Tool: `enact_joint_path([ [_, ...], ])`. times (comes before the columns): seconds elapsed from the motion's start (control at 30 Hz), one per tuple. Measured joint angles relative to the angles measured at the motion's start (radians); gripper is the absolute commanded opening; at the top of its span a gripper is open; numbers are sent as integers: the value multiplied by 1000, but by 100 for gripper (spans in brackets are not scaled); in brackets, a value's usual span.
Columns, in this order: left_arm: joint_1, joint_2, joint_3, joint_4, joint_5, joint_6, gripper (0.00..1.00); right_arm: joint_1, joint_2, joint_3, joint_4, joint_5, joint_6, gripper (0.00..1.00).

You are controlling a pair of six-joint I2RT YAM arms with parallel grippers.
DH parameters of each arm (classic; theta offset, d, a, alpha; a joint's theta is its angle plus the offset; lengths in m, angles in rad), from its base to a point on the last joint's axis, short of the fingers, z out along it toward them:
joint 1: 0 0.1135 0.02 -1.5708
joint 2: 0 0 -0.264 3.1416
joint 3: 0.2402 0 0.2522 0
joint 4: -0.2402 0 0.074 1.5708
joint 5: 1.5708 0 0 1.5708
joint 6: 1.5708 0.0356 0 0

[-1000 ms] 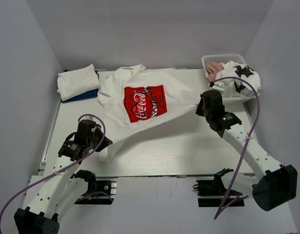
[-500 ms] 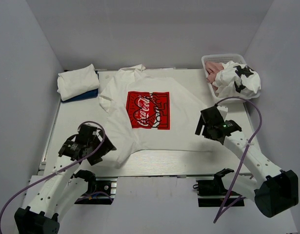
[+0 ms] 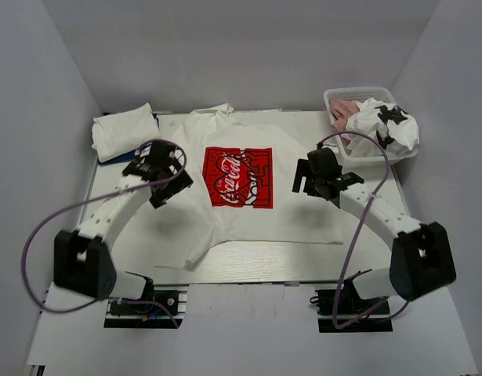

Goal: Fold and stack the t-shirts
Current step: Flatten out the tshirt

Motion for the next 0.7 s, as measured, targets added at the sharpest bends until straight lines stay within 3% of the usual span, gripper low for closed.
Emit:
enact_joint_path([
  [0.17,6,306,132,69,-26,23,100,-4,163,6,51,-13,5,90],
  [0.3,8,404,80,114,-6,34,100,-18,245,3,75,-39,18,90],
  [0.57,-3,214,-225,182,-3,-2,100,-34,224,-103,170,-119,45,90],
  [0.7,-5,99,-321,80,-16,-87,100,-39,180,-151,196,-131,58,90],
])
